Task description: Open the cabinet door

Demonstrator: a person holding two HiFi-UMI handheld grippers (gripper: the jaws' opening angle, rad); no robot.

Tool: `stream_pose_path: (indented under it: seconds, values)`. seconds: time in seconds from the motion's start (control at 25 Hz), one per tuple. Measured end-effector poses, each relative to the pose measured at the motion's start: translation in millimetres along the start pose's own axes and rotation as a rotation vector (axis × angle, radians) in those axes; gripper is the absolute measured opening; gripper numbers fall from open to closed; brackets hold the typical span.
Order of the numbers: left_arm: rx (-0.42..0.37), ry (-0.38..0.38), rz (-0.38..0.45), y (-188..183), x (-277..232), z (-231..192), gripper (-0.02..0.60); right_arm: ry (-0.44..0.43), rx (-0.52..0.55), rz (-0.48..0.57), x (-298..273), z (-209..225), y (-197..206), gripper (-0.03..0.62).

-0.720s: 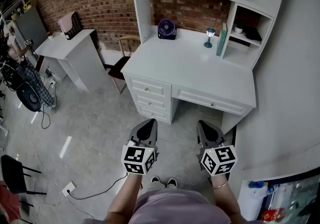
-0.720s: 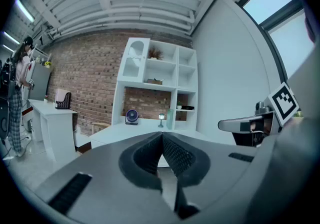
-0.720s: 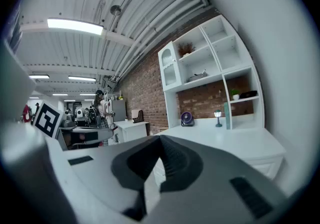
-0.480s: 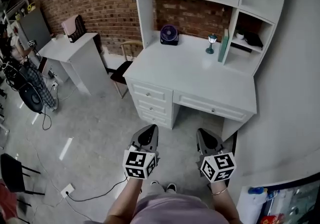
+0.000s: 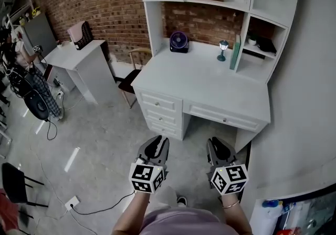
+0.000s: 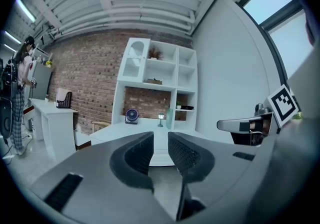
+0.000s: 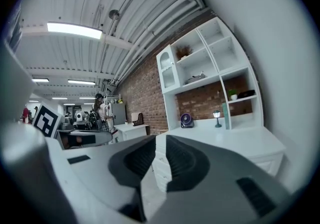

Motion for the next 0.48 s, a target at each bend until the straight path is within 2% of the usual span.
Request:
stream_pose_path:
  seconds: [0.2, 0.48]
  values:
    - [-0.002, -0.014, -0.007, 3.2, -10.6, -7.9, 0.104, 0.000, -0.003, -0.021, -12.5, 7.3, 2.4, 0.085]
    - [0.008, -0.014, -0.003, -4.9, -50.9, -34.6, 0.118, -0.009, -0.015, -0.031, -54.9, 21.2, -2.5, 0.146]
Point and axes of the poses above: the fingertips, and each gripper's own axes: x backward along the fingers, z to its right, y out of its underside, the point moved 1 cm from there along x, backward along the fingers, and after that the axes turned 3 degrees about -z, right-handed, at the moved point
